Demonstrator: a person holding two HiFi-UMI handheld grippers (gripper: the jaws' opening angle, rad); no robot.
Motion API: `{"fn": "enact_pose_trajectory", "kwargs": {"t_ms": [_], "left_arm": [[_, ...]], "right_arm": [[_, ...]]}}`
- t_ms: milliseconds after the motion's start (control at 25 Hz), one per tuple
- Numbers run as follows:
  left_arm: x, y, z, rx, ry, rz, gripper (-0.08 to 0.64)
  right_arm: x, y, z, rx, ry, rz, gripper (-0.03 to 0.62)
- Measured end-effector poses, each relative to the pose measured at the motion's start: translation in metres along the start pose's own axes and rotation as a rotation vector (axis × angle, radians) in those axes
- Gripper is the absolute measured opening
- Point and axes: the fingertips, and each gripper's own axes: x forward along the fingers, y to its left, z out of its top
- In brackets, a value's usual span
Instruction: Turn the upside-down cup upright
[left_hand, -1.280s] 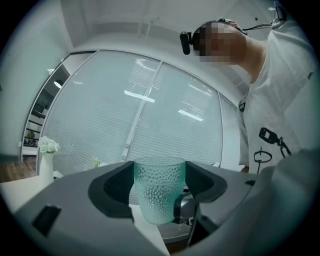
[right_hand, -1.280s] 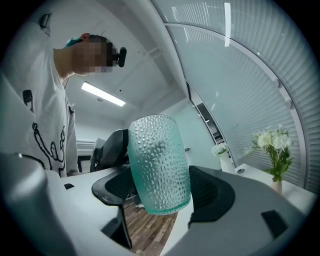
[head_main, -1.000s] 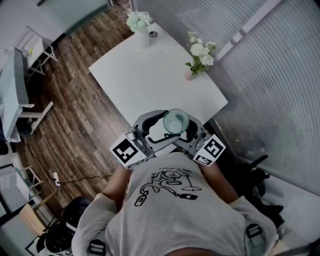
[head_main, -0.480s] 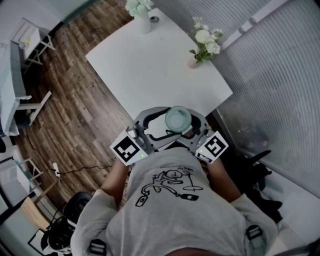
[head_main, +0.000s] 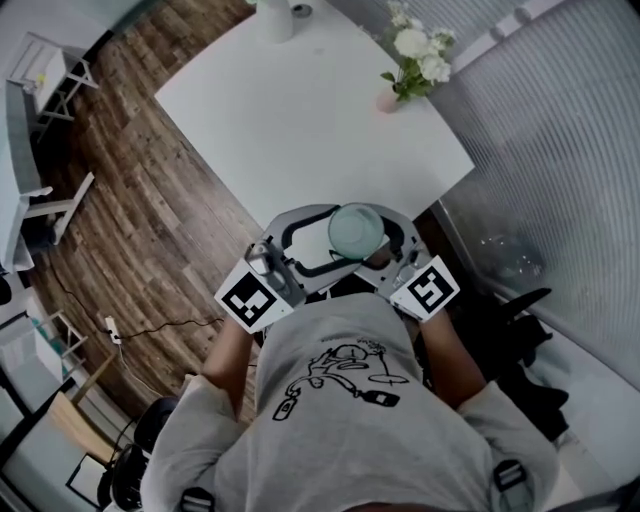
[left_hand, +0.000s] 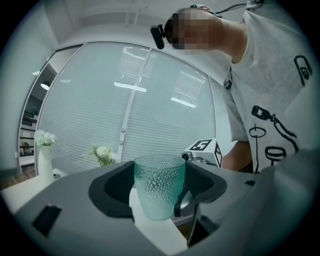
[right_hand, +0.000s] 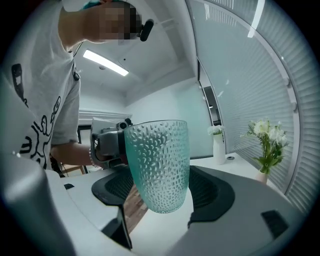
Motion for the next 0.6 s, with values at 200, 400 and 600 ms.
{"fn": "enact_pose_trajectory", "kwargs": {"t_ms": [200, 400, 600], "left_arm": [[0.004, 0.011, -0.013, 0.027, 0.019, -0.001, 0.318], [0.003, -0.001, -0.027, 0.013, 0.022, 0.001, 0.318], [0.009, 0.015, -0.065, -0.004, 0.051, 0.007, 0.318]], "right_arm": [[0.009, -0.014, -0.009, -0.025, 0.023, -0.021, 0.360], [0.002, -0.007, -0.025, -0.047, 0.054, -0.032, 0.360], [0.014, -0.027, -0.062, -0.062, 0.095, -0.022, 0.360]]}}
